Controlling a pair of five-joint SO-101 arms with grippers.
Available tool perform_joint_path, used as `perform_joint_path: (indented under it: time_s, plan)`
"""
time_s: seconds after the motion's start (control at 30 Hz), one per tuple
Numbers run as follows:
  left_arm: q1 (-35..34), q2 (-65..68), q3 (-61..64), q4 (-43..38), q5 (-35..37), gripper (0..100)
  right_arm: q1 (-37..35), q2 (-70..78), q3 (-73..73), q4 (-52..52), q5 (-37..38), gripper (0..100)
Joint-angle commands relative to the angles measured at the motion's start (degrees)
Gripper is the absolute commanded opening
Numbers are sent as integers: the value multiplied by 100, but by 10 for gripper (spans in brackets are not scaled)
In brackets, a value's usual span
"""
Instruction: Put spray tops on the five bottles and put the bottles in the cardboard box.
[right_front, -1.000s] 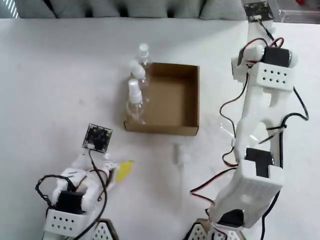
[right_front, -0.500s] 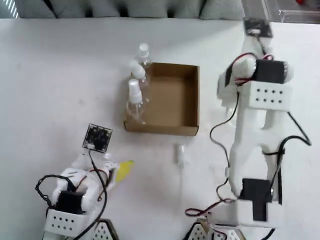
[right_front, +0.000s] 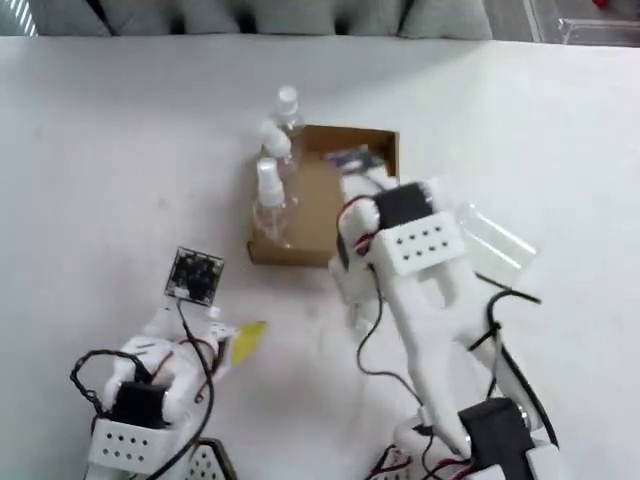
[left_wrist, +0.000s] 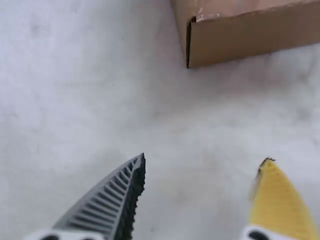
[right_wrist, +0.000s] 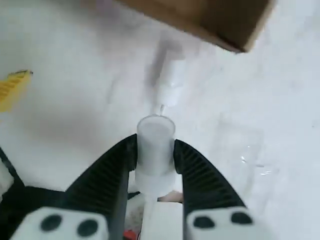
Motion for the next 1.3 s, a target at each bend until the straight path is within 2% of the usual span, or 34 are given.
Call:
perform_joint_path:
  time_s: [0.0, 0.13, 0.33, 0.43, 0.57, 0.73, 0.87, 1.0, 1.17, 1.27]
  plan:
    - [-57, 66, 0, -9, -44, 331, -549, -215, 484, -523, -44, 15]
    - [-57, 66, 0, -9, -44, 331, -980, -163, 1002, -1059, -44, 22]
    - [-57, 66, 0, -9, -44, 331, -1402, -215, 1468, -1473, -44, 192]
    - [-57, 66, 0, -9, -44, 331, -1367, -215, 1398, -1385, 9, 193]
    - [-57, 66, 0, -9, -44, 331, -954, -215, 993, -1042, 18, 187]
    - [-57, 66, 0, -9, -44, 331, -101, -224, -26, -233, 220, 187]
    - [-57, 66, 0, -9, -44, 331, 796, -224, -844, 215, 1380, 187]
    - [-57, 66, 0, -9, -44, 331, 1886, -171, -1178, 207, 3367, 187]
    - [-57, 66, 0, -9, -44, 331, 2615, -163, -1204, 154, 5231, 190]
    - [-57, 66, 0, -9, -44, 331, 2905, -154, -1196, -127, 5987, 190]
